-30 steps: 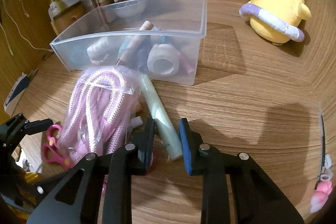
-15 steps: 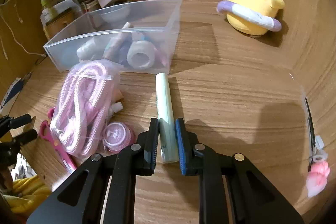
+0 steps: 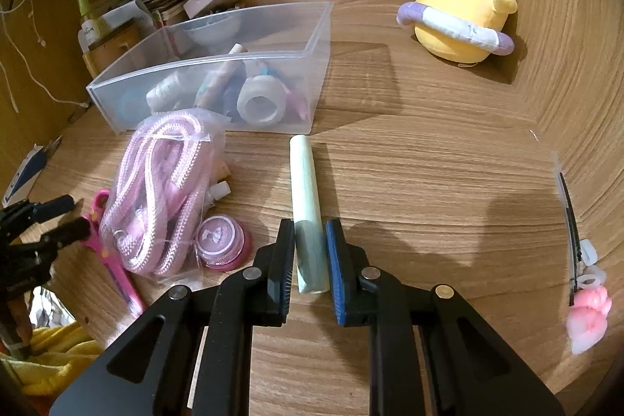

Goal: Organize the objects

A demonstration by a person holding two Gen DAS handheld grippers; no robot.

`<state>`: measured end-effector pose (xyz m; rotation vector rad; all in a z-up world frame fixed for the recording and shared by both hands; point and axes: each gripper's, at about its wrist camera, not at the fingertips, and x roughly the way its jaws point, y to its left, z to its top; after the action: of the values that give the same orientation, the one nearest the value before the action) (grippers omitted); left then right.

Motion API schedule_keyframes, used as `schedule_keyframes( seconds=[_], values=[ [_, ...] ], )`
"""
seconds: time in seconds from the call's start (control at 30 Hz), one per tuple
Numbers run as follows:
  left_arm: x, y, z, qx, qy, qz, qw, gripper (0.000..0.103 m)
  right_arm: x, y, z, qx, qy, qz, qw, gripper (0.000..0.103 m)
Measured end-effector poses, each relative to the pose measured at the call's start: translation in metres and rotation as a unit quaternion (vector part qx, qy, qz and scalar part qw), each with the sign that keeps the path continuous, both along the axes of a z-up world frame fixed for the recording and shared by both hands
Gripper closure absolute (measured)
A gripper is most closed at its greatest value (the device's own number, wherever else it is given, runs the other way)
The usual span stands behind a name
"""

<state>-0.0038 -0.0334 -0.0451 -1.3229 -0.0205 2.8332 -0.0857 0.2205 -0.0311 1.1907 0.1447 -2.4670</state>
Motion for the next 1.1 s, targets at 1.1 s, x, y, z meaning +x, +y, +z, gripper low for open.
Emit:
schedule_keyframes(
  seconds=[1.1],
  values=[
    [-0.046,-0.013,-0.001,-0.01,-0.04,-0.111,0.993,0.034,-0.017,-0.013,-0.006,0.003,-0.016,0.003,1.0,0.08]
  ],
)
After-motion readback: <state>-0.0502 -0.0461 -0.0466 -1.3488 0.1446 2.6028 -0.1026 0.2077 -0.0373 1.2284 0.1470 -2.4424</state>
